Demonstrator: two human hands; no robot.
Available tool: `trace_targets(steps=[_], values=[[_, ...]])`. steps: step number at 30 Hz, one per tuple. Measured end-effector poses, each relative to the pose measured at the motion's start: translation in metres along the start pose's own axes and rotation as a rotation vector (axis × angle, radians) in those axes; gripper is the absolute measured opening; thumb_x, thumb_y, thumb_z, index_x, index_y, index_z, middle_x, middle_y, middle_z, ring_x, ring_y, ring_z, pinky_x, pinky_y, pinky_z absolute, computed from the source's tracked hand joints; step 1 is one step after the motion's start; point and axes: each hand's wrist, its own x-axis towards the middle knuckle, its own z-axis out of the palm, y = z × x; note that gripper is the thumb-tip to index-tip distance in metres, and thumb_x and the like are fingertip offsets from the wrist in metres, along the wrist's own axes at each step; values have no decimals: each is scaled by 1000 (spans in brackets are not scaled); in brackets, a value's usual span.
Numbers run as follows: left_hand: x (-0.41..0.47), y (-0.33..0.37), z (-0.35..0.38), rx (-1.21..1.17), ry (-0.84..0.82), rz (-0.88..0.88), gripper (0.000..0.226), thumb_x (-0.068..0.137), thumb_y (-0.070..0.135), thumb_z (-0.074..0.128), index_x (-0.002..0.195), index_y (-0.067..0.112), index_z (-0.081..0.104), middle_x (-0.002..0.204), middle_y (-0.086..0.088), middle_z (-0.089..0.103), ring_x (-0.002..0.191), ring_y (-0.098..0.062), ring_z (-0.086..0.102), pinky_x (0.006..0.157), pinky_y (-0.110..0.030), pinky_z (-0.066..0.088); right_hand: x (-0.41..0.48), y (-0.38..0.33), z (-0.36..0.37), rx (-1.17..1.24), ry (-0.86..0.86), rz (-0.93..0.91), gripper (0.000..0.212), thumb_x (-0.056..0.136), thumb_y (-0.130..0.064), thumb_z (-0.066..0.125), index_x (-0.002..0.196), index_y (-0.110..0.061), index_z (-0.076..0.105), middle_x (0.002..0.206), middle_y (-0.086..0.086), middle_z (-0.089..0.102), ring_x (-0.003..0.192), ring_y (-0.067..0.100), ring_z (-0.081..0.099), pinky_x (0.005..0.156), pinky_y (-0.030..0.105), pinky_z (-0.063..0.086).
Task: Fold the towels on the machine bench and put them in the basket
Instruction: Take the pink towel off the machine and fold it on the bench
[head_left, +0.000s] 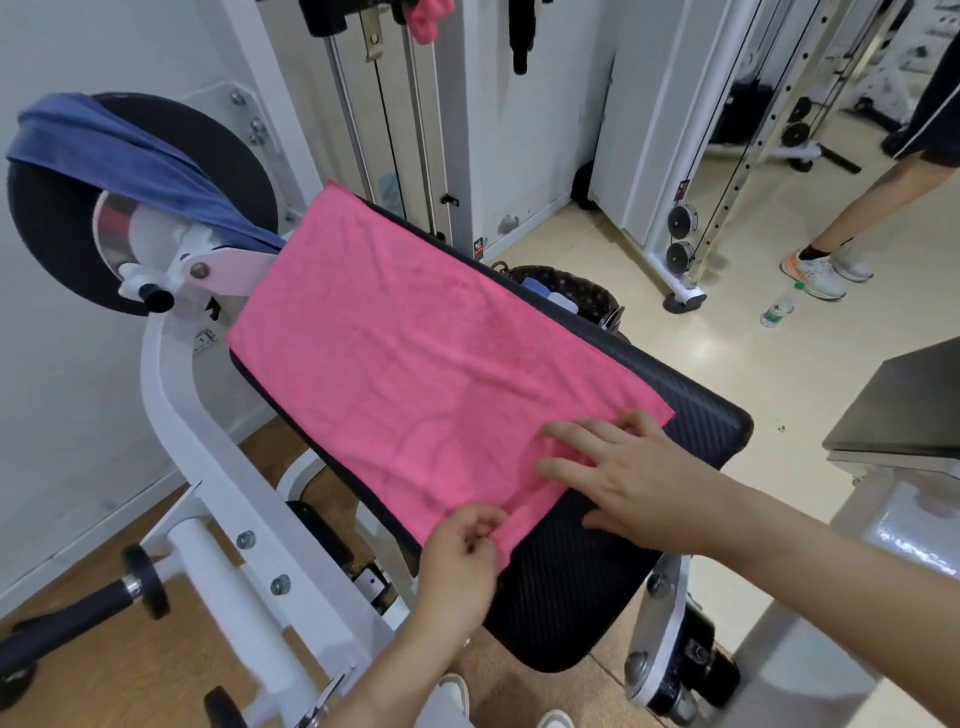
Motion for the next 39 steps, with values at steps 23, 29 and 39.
trace_targets(steps=[23, 29, 39], values=[[-21, -5, -19, 244, -205, 65, 28, 86, 13, 70, 88, 40, 65, 79, 12, 66, 79, 5, 59, 72, -9, 44, 0, 55, -21, -186, 195, 447, 36, 45, 10, 64, 47, -19, 43, 51, -7, 43, 52, 20, 46, 65, 33, 18], [-17, -10, -44, 201, -198, 0, 15, 87, 35, 70, 73, 30, 72, 62, 14, 64, 59, 2, 56, 59, -14, 42, 12, 52, -42, -193, -18, 572, 18, 74, -10, 43, 67, -20, 56, 71, -7, 58, 76, 18, 58, 76, 34, 29], [25, -19, -123, -61, -187, -62, 11, 80, 13, 77, 74, 22, 78, 72, -4, 72, 66, -9, 63, 64, -20, 48, 79, 41, -97, 1007, 245, 836, 26, 86, 4, 35, 78, -1, 60, 68, 14, 55, 68, 26, 53, 72, 39, 48]])
